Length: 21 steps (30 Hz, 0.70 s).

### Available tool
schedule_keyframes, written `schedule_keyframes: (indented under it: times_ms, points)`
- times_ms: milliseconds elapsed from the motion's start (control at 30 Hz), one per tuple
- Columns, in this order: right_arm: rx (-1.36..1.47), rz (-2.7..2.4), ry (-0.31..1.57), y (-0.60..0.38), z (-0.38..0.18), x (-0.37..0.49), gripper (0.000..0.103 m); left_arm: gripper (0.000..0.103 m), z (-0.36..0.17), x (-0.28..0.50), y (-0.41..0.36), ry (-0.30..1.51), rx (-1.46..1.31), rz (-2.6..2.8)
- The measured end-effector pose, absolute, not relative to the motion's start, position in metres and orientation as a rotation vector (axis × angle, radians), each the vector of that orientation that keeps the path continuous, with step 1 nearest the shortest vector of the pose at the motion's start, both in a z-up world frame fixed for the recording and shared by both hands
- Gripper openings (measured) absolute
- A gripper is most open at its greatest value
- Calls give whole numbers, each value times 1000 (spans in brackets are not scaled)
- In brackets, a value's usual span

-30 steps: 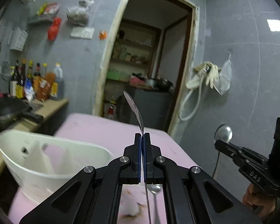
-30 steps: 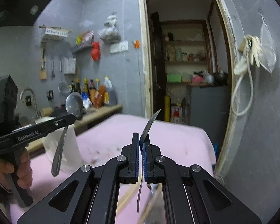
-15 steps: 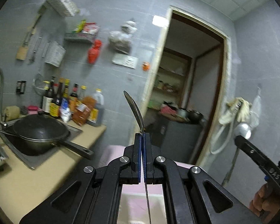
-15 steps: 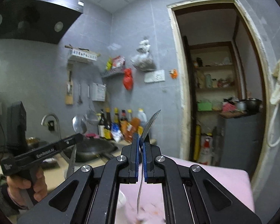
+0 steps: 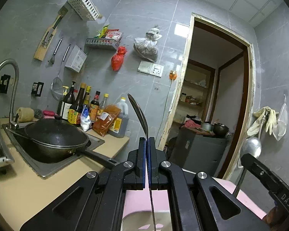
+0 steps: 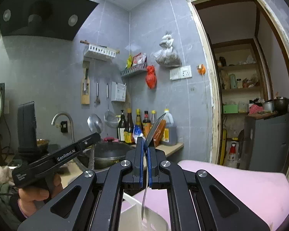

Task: Organize utensils
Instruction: 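Lift the spoon with left tool while right tool carries the knife to the caddy, then open left tool dropping the spoon into the caddy while right tool releases the knife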

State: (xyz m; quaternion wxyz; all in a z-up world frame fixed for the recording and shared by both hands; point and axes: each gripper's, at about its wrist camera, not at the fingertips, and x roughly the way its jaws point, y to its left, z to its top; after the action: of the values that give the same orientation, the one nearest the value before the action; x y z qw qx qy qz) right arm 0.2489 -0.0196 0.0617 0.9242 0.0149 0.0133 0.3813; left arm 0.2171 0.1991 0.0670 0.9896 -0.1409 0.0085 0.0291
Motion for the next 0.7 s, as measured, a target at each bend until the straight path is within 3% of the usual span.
schedule_keyframes:
  times_ms: [467, 633, 700]
  points:
    - [-72, 788, 154, -12, 31, 252, 4, 0, 42, 211, 188, 120, -249, -8]
    - [-78, 788, 170, -13, 29, 249, 10, 1, 40, 205, 189, 165, -265, -44]
    - [-78, 786, 174, -14, 29, 247, 18, 1, 40, 201, 189, 178, -269, -58]
